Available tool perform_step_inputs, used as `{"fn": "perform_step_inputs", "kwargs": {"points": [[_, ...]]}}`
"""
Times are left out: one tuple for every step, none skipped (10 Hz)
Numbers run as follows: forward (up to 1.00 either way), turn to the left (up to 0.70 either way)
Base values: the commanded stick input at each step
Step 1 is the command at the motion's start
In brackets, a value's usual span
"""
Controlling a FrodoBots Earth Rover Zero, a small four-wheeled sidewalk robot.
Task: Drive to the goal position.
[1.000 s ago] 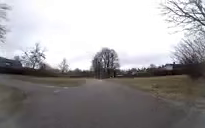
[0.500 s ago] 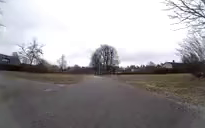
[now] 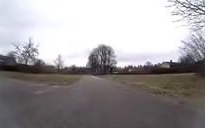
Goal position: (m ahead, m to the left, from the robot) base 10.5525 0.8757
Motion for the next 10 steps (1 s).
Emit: {"fn": "perform_step_inputs", "kwargs": {"points": [[1.0, 0.28], [1.0, 0.3], [1.0, 0.25], [1.0, 0.21], [1.0, 0.16], [1.0, 0.12], [1.0, 0.08], [1.0, 0.04], [1.0, 0.0], [1.0, 0.0]]}}
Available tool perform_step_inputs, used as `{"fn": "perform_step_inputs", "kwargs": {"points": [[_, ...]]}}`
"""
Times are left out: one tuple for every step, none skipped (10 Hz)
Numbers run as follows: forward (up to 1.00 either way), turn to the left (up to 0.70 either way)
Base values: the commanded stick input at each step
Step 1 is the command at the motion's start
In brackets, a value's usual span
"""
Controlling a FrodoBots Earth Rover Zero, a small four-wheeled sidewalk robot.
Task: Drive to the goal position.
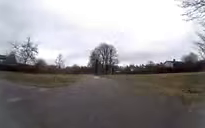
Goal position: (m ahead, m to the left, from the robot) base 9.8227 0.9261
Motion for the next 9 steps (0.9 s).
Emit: {"fn": "perform_step_inputs", "kwargs": {"points": [[1.0, 0.0], [1.0, 0.0], [1.0, 0.0], [1.0, 0.0], [1.0, 0.0], [1.0, 0.0], [1.0, 0.0], [1.0, 0.0], [1.0, 0.0]]}}
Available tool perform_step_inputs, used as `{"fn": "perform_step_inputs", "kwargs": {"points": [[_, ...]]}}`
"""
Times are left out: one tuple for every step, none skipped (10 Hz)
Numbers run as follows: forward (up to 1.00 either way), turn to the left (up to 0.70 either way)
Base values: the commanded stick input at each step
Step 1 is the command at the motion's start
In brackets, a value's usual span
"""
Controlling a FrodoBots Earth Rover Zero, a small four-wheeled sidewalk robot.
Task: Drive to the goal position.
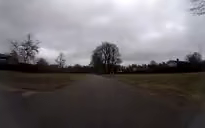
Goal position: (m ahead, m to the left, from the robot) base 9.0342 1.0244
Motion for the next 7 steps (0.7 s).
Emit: {"fn": "perform_step_inputs", "kwargs": {"points": [[1.0, 0.0], [1.0, 0.0], [1.0, 0.0], [1.0, 0.0], [1.0, 0.0], [1.0, 0.0], [1.0, 0.0]]}}
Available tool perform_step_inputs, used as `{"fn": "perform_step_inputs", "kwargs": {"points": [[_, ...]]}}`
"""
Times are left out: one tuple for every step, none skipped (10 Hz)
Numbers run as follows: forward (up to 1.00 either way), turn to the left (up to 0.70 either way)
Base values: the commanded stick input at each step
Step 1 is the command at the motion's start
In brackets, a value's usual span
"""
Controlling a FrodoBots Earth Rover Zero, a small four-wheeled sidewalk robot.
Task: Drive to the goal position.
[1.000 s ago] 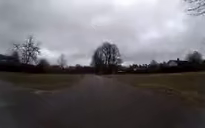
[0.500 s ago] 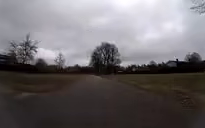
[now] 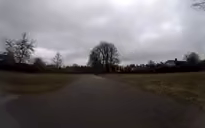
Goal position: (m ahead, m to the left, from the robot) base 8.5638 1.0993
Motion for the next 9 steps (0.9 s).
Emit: {"fn": "perform_step_inputs", "kwargs": {"points": [[1.0, 0.04], [1.0, 0.18], [1.0, 0.33], [1.0, 0.4], [1.0, 0.4], [1.0, 0.37], [1.0, 0.21], [1.0, 0.05], [1.0, 0.0]]}}
